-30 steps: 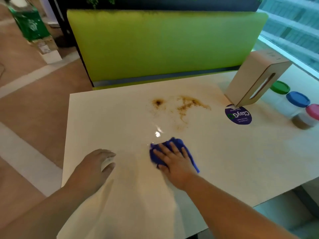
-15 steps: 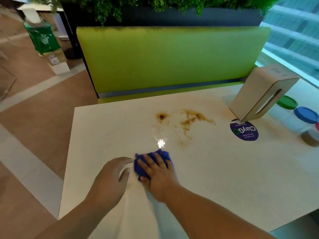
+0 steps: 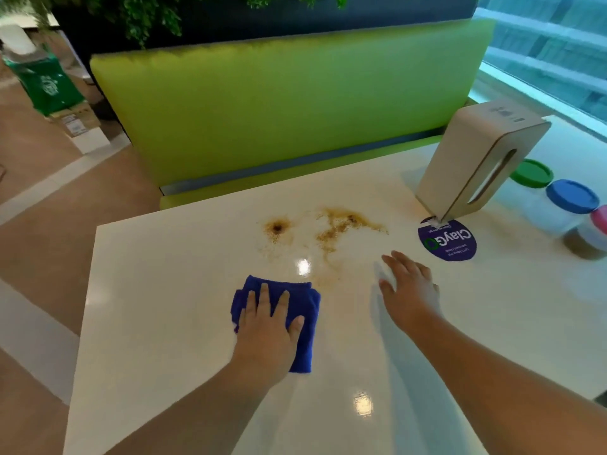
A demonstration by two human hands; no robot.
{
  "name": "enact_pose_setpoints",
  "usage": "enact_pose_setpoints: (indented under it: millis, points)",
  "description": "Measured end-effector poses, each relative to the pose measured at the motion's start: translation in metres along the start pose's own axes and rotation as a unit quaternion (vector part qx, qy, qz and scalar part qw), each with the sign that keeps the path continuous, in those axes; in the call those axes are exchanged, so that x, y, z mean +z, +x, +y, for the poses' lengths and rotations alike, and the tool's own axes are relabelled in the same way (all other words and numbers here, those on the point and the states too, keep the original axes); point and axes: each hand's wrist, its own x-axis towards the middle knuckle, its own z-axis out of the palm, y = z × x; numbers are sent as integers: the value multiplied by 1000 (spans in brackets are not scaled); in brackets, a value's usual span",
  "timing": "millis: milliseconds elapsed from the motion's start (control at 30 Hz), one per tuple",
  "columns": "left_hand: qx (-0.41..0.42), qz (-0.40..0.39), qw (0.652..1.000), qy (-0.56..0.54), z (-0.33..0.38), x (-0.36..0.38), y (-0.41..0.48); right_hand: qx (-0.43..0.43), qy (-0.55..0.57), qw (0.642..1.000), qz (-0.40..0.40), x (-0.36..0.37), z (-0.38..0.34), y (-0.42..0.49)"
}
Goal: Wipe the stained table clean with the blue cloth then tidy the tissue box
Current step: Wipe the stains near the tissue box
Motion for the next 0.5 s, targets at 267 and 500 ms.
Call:
enact_pose_setpoints:
  millis: [267, 500]
  points:
    - [72, 60, 988, 125, 15, 17, 14, 27, -28, 999, 28, 1, 48, 36]
    - [138, 81, 980, 122, -6, 29, 22, -28, -49, 997, 48, 28, 53, 32]
